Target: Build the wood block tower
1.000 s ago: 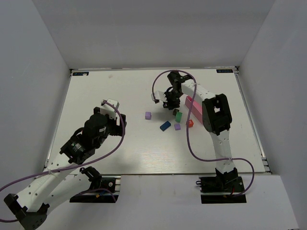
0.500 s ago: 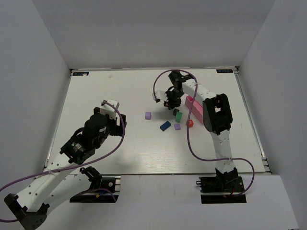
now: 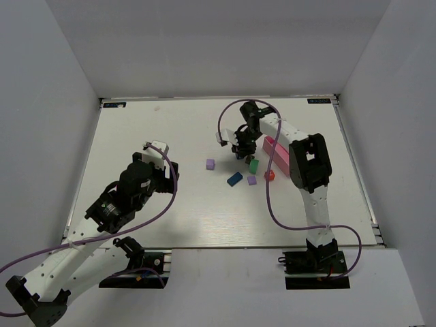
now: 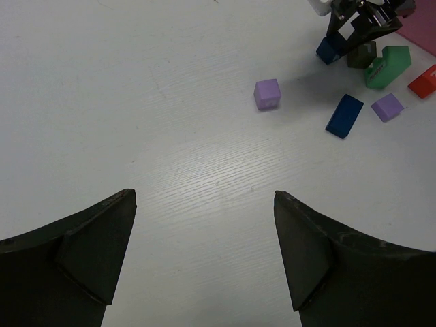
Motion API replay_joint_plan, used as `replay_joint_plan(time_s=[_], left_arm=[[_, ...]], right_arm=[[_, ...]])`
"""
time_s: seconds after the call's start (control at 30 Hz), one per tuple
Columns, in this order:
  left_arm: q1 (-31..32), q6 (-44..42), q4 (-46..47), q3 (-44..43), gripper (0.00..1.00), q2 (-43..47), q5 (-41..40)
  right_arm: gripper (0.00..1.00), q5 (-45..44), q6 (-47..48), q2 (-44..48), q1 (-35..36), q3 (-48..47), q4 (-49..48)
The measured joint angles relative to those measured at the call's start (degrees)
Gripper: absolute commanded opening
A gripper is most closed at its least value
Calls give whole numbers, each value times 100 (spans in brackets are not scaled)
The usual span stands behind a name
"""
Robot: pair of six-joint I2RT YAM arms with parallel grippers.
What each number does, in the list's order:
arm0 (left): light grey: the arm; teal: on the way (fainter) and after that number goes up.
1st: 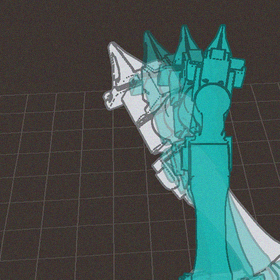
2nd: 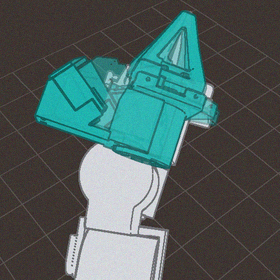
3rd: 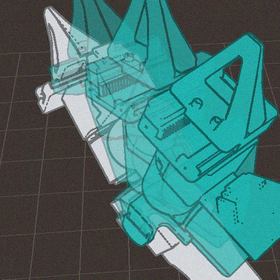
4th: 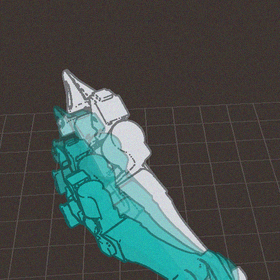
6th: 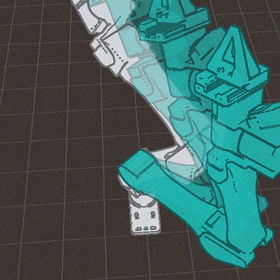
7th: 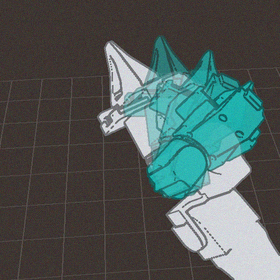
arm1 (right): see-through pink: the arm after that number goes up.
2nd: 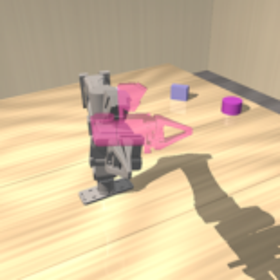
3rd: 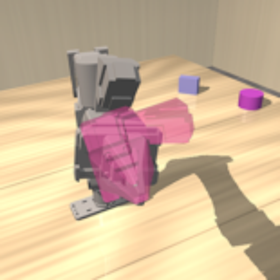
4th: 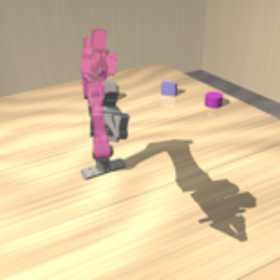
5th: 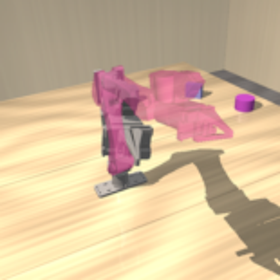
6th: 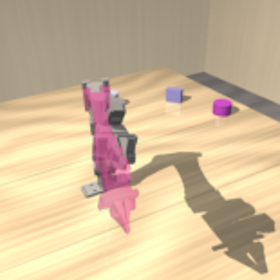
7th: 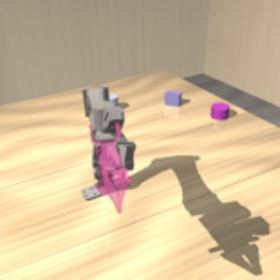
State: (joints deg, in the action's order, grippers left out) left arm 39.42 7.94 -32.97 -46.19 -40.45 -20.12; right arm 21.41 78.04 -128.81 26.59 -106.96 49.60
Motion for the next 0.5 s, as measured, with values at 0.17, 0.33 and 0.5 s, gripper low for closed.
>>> replay_joint_plan(time_s=[0.17, 0.33, 0.5], left_arm=[[0, 0, 2, 0, 92, 0, 0], [0, 0, 2, 0, 92, 0, 0], [0, 0, 2, 0, 92, 7, 0]], right_arm=[[17, 192, -352, 271, 168, 249, -9], [17, 304, -922, 487, 409, 422, -205], [17, 212, -1585, 507, 616, 485, -472]])
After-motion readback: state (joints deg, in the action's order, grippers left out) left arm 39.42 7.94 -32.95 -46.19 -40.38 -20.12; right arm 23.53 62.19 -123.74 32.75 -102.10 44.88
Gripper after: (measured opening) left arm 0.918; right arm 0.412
